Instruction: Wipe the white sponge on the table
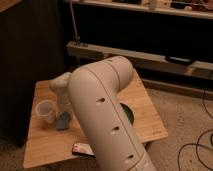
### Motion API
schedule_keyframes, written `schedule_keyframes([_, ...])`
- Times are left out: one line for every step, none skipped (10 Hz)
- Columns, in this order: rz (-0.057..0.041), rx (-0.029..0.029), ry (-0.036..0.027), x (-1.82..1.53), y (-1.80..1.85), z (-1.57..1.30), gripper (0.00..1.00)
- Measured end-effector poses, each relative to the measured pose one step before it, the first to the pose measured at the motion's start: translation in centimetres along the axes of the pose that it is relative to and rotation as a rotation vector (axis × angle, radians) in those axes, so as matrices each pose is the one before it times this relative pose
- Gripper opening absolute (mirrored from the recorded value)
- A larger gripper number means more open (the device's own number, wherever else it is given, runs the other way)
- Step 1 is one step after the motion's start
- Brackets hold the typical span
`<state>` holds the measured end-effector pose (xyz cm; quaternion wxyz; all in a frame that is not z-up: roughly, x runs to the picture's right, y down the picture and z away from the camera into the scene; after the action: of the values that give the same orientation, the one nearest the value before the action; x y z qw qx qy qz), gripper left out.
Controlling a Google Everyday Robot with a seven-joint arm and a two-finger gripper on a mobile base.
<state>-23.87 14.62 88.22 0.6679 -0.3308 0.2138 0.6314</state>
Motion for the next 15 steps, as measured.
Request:
schedule_keyframes([0.01024, 0.00776, 0.00432, -0.500, -0.193, 0.135, 0.03])
schedule_keyframes([0.01241, 0.00911, 0.00259, -0.732, -0.242, 0.162, 0.03])
schedule_keyframes([0.00917, 0.00523, -0.00596, -0.548, -0.579, 0.018, 0.03])
schedule_keyframes([-0.00242, 0.00079, -0.00206, -0.024, 0.068, -0.084, 0.03])
schedule_keyframes([0.00030, 0.00112, -0.00011, -0.009, -0.074, -0.010, 0.03])
schedule_keyframes([-0.00072, -0.00010, -0.00003, 0.003, 0.022, 0.000, 0.03])
schedule_keyframes([0.00407, -0.00065, -0.00147, -0.060, -0.282, -0.083, 0.03])
schedule_keyframes([0.02532, -0.00111, -0.00758, -0.402, -1.274, -0.473, 0.03])
schedule_keyframes([0.03595, -0.00351, -0.00279, -0.465, -2.298, -0.690, 0.03])
schedule_keyframes([0.02667, -0.00579, -0.00061, -0.211, -2.305, -0.790, 0.03])
schedule_keyframes([0.02071, -0.00226, -0.00052, -0.113, -1.935, -0.610, 0.03])
schedule_keyframes([0.02481, -0.00345, -0.00364, -0.285, -2.404, -0.774, 0.03])
schedule_keyframes([0.01620, -0.00064, -0.00126, -0.006, -1.689, -0.568, 0.03])
schedule_keyframes([0.00584, -0.00167, -0.00119, 0.162, -0.723, -0.183, 0.03])
schedule_keyframes([-0.00217, -0.00419, -0.00323, 0.616, -0.393, -0.255, 0.03])
